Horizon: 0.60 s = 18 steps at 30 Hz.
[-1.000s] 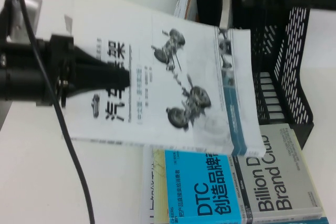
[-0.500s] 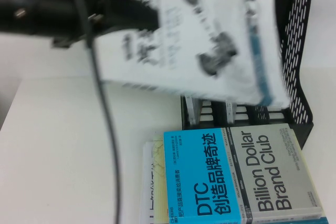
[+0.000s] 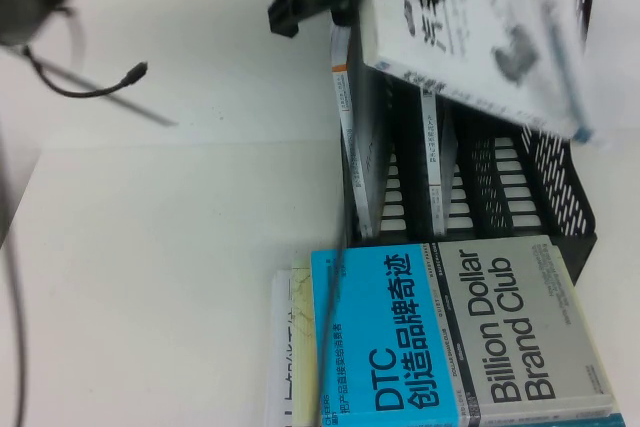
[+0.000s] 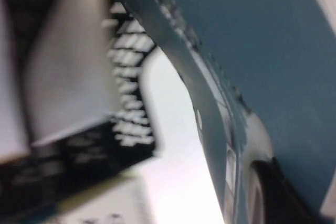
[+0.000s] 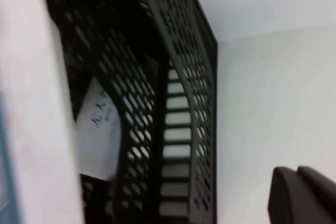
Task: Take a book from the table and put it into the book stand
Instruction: Place the book on the book shelf
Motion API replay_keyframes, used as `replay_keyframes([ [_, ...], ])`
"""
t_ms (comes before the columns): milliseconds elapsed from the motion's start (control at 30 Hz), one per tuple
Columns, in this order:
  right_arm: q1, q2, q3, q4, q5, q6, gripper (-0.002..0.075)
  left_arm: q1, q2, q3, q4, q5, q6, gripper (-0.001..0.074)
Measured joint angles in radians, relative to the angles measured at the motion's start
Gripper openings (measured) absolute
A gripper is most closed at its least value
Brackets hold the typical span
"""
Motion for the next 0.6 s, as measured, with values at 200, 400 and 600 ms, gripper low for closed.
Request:
replay_keyframes([
  [200,0.0,0.0,0.085,0.0,-0.068,-0.012,0.0006,-0.056,0.13,-0.142,0.193,0.043,-0.176,0.0119],
  [400,0.0,0.0,0.119,0.026,-0.106,-0.017,0.0006,-0.097,0.2,-0.212,0.239,0.043,-0.241,0.0119],
  [600,0.0,0.0,0.119,0.044,-0.108,-0.021,0.0006,-0.147,0.233,-0.218,0.313,0.024,-0.285,0.0119],
])
